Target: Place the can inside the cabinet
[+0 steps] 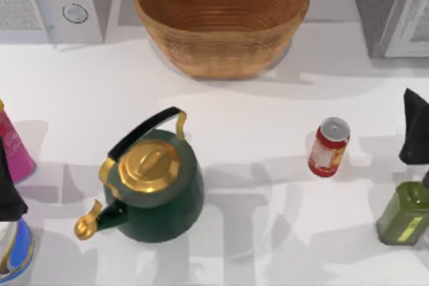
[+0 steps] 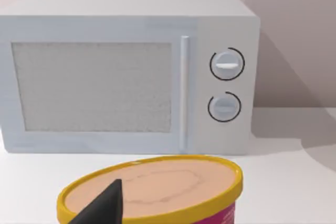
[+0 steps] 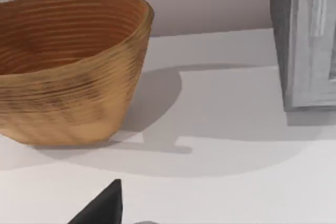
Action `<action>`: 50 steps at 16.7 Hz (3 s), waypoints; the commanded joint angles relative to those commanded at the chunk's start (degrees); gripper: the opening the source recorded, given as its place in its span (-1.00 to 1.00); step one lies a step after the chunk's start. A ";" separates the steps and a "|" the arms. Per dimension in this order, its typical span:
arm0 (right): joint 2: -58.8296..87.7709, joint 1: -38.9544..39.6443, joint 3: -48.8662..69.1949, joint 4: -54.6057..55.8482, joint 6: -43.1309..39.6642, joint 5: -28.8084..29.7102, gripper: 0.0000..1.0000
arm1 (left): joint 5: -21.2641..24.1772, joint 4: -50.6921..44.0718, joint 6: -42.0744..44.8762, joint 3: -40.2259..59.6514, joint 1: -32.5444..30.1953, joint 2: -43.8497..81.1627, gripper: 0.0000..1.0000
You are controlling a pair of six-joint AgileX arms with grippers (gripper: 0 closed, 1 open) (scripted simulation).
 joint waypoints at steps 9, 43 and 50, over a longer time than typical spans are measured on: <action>44.38 13.27 16.45 -0.40 15.42 9.56 1.00 | 0.00 0.00 0.00 0.00 0.00 0.00 1.00; 63.85 7.58 18.18 11.66 12.48 7.58 -0.51 | 0.00 0.00 0.00 0.00 0.00 0.00 1.00; 63.85 7.58 18.18 11.66 12.48 7.58 -1.00 | 0.00 0.00 0.00 0.00 0.00 0.00 1.00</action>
